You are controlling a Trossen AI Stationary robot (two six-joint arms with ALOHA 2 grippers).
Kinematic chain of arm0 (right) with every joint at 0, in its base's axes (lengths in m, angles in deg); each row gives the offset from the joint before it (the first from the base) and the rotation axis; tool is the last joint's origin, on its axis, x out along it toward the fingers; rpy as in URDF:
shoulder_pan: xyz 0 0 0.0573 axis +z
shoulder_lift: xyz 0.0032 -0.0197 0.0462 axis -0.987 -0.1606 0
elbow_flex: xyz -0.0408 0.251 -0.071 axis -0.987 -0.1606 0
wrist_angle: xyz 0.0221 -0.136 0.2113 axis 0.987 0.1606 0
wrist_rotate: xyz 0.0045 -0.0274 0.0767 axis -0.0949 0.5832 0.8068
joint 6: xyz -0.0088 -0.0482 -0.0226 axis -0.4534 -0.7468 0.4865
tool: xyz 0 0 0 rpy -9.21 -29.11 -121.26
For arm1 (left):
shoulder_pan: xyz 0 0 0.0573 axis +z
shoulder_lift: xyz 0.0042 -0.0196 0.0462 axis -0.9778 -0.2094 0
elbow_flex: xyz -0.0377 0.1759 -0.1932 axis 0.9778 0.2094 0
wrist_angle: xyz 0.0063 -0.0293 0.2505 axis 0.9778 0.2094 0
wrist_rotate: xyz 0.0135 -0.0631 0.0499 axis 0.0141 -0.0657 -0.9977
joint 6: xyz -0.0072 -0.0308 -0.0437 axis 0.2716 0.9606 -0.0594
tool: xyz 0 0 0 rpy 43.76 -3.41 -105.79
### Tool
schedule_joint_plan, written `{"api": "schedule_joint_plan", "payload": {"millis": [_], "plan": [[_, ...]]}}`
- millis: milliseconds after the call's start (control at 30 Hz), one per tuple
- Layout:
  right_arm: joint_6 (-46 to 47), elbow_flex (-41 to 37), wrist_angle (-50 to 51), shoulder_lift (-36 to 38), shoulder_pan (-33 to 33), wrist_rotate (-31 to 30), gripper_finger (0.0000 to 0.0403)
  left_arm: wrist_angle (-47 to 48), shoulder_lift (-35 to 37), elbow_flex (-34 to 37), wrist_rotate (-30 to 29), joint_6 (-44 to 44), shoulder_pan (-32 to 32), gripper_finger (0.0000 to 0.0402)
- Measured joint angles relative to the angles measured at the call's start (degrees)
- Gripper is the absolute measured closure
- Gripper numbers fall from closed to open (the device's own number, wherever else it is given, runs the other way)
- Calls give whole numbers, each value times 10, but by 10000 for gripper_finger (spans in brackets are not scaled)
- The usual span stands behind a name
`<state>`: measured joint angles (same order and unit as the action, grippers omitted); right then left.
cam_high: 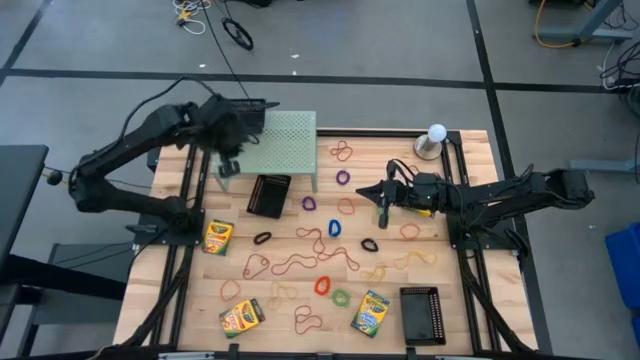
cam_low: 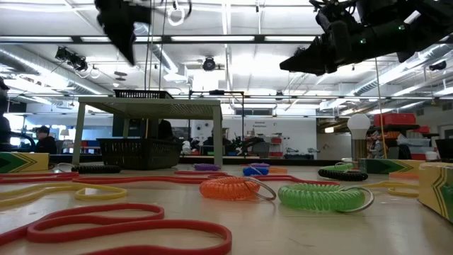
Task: Pick & Place Office Desk Supplies
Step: Put the bottom black bin on the shelf
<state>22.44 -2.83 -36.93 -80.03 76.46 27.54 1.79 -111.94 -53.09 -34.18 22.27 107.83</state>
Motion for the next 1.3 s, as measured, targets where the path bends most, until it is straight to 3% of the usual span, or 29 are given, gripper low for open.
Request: {"api": "schedule_joint_plan", "payload": {"millis": [133,267,333,467,633,800,1067,1300], "plan": [[9,0,-8,0,0,0,398,-143,11,52,69,39,-65,391],[12,0,-17,0,0,4,398,-304,-28,107,116,152,-101,394],[13,0,-20,0,0,18,398,-348,-53,132,152,159,-117,392],[18,0,-34,0,0,21,398,-471,-82,203,145,152,-168,396],[26,1,-10,2,0,20,398,-700,-84,296,112,140,-232,395],[84,34,193,49,4,14,398,-878,-84,365,43,121,-280,395],[231,152,576,50,125,-46,394,-1026,-88,446,49,142,-296,393],[450,227,788,1,257,-26,318,-1095,-88,492,42,146,-296,393]]}}
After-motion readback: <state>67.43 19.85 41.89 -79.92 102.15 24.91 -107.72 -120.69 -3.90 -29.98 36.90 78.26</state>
